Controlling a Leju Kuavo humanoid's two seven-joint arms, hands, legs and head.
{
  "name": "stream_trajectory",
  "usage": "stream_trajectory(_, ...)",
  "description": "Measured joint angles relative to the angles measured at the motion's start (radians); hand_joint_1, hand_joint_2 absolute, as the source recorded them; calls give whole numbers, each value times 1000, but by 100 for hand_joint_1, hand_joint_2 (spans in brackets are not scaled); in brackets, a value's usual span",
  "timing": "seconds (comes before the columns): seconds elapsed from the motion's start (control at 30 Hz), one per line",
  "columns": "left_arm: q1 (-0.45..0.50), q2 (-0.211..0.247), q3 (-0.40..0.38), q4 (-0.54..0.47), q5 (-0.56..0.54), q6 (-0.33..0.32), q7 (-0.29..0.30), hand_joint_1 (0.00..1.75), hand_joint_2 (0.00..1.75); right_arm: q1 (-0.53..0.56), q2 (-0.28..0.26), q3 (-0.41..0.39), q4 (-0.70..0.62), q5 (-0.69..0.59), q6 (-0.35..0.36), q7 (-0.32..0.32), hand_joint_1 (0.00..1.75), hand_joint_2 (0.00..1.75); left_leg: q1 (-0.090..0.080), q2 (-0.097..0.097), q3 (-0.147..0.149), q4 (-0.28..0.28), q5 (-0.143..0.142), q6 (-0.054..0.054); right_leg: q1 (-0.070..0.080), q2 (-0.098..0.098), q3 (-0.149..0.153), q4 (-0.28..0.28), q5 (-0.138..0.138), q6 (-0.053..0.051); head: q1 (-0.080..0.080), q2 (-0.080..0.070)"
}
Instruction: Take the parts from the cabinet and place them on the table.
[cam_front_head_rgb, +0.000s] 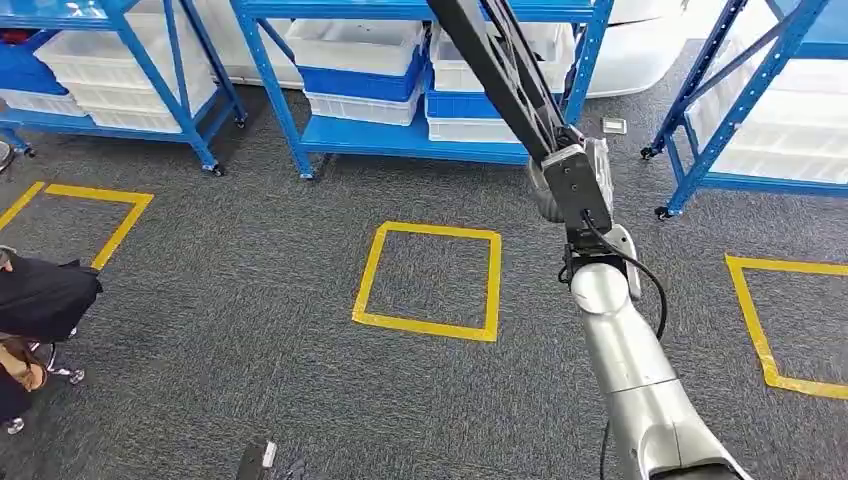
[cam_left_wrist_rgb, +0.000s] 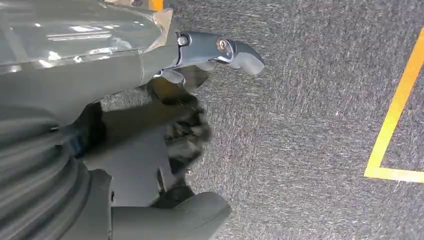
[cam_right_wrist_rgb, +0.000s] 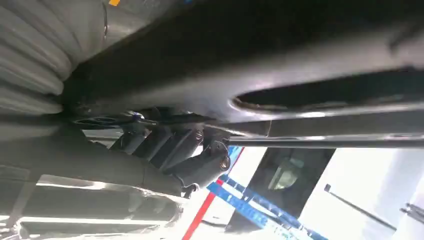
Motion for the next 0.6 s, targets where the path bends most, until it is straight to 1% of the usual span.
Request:
stream_trajectory(0.03,1,3,2,0,3,-1,0,0,175,0,4,1,2,0,-1,0,175,175,-6,0,-27,68,-26,9,9,-10,-3,0,0,-1,1,0)
stream_trajectory(0.07,1,4,4,0,4,-2,0,0,175,0,8,2,4,0,-2,0,175,175,-13,0,-30,83,-26,19,17,-18,-5,0,1,-5,0,0)
stream_trajectory(0.1,2,7,6,0,8,-2,0,0,175,-1,14,4,6,0,-3,0,175,175,-23,0,-6,50,-7,34,25,-27,-6,0,1,-7,1,0)
stream_trajectory(0.13,2,9,10,0,15,-3,0,0,175,-3,21,6,9,0,-4,0,175,175,-32,1,28,-3,16,49,30,-33,-6,0,2,-12,1,0)
stream_trajectory(0.17,2,13,18,0,23,-2,0,0,175,-13,35,8,14,2,-6,0,175,175,-48,10,104,-120,55,74,38,-42,-6,-1,3,-15,1,0)
stream_trajectory(0.2,0,20,25,0,32,-1,0,0,175,-23,53,14,19,6,-8,0,175,175,-67,48,158,-207,59,98,37,-46,-4,-1,2,-17,1,0)
stream_trajectory(0.23,-3,23,31,-1,36,1,0,0,175,-33,64,18,22,8,-10,0,175,175,-70,71,162,-214,50,100,52,-53,-6,-2,2,-16,6,0)
stream_trajectory(0.27,-6,23,35,-1,39,2,-1,0,175,-41,70,23,26,10,-12,0,175,175,-78,54,163,-221,55,95,43,-61,-5,-4,2,-16,1,0)
stream_trajectory(0.3,-5,23,40,-1,45,5,-2,0,175,-45,78,27,30,10,-13,0,175,175,-80,45,160,-224,58,96,43,-74,-2,-6,2,-16,-4,0)
stream_trajectory(0.33,-2,24,45,-1,50,10,-2,0,175,-47,88,29,36,10,-13,0,175,175,-81,37,161,-228,60,94,44,-83,1,-10,2,-16,-4,0)
stream_trajectory(0.37,2,26,51,-1,59,13,-6,0,175,-53,101,34,42,11,-12,0,175,175,-76,27,167,-243,69,89,50,-91,4,-12,2,-15,-2,0)
stream_trajectory(0.4,8,26,58,0,71,16,-11,0,175,-59,108,36,48,11,-7,0,175,175,-64,25,176,-256,80,84,59,-82,-10,-2,-5,-11,0,0)
stream_trajectory(0.43,11,27,69,0,82,20,-20,0,175,-71,124,43,57,11,0,-4,175,175,-67,10,174,-265,89,87,47,-40,-27,36,-32,-12,-5,0)
stream_trajectory(0.47,11,27,79,0,92,22,-26,0,175,-80,134,48,69,10,4,-8,175,175,-66,7,172,-265,92,89,45,-17,-57,102,-64,-16,-2,0)
stream_trajectory(0.5,12,27,87,0,96,22,-28,0,175,-85,140,51,78,10,4,-9,175,175,-65,-1,171,-265,92,89,43,-7,-83,164,-89,-18,0,0)
stream_trajectory(0.53,16,27,94,0,98,22,-32,0,175,-87,150,55,91,10,4,-10,175,175,-65,-16,170,-265,93,90,43,-1,-122,254,-116,-16,-1,0)
stream_trajectory(0.57,20,28,98,0,99,22,-34,0,175,-87,155,57,98,10,4,-10,175,175,-65,-26,170,-265,94,90,43,0,-133,282,-119,-12,-1,0)
stream_trajectory(0.6,25,28,103,0,103,24,-35,0,175,-87,161,57,106,10,5,-10,175,175,-65,-41,170,-265,96,89,44,2,-126,270,-108,-6,1,0)
